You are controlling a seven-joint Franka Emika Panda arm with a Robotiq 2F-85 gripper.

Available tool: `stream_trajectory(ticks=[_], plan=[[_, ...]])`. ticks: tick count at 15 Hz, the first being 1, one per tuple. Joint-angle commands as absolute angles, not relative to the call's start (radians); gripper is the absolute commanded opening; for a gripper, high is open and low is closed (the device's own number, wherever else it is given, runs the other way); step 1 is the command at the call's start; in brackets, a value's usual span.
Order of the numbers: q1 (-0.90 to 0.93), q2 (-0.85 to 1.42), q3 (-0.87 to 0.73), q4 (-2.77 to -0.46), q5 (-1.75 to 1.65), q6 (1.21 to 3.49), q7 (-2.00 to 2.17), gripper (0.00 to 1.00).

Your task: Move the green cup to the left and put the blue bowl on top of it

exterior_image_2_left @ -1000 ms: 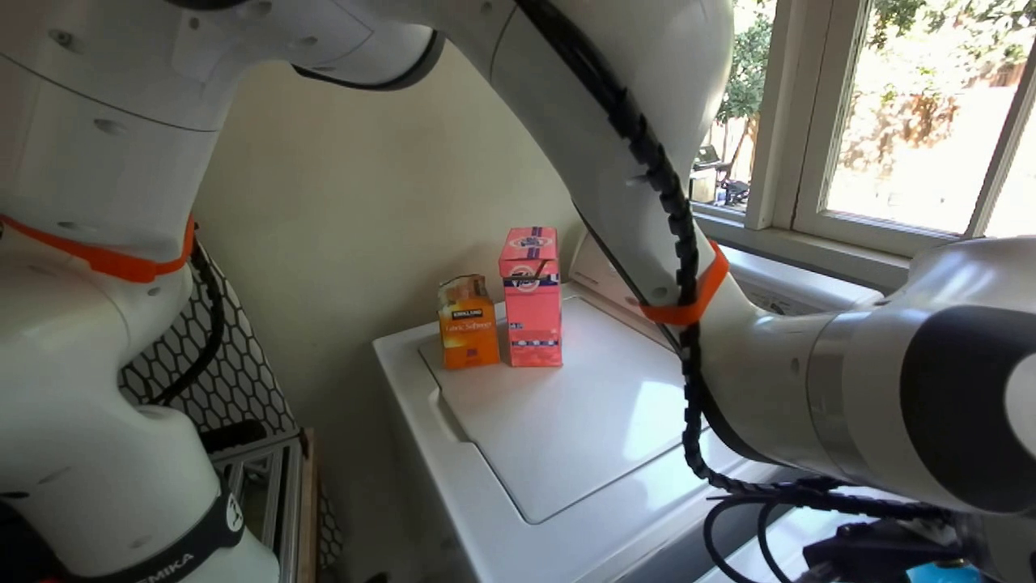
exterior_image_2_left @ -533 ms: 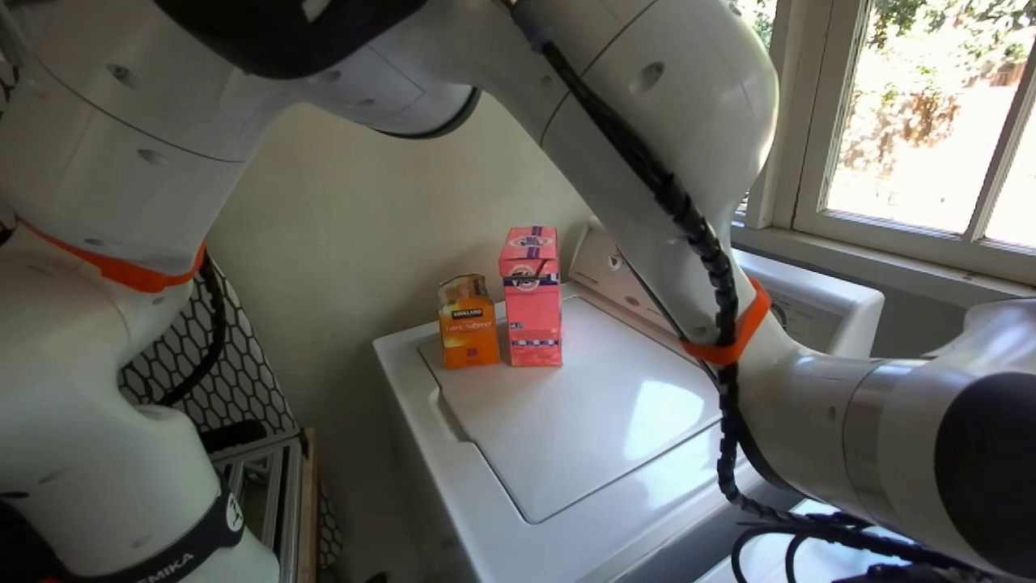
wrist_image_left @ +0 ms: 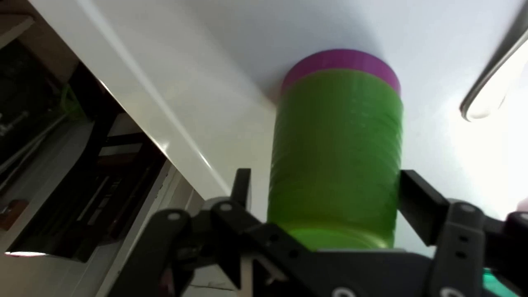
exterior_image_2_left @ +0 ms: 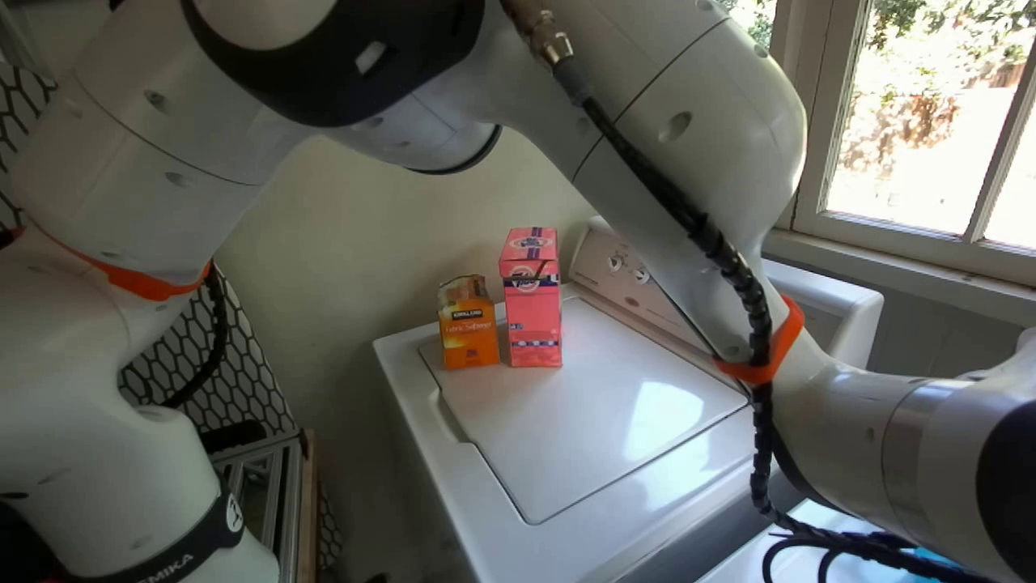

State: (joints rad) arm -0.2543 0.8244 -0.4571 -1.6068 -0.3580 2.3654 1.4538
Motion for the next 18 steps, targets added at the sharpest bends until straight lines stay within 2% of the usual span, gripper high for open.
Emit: stream_trajectory(ticks=[1, 2, 7, 18], plan=[[-0.26, 0.88, -0.468, -1.534, -0.313, 2.317, 1.444, 0.58], [-0.26, 0.883, -0.469, -1.527, -0.311, 2.314, 1.444, 0.5], [-0.252, 0.877, -0.468, -1.52, -0.309, 2.281, 1.438, 0.5], [-0.104, 0.573, -0.472, -1.84, -0.437, 2.479, 1.322, 0.5]])
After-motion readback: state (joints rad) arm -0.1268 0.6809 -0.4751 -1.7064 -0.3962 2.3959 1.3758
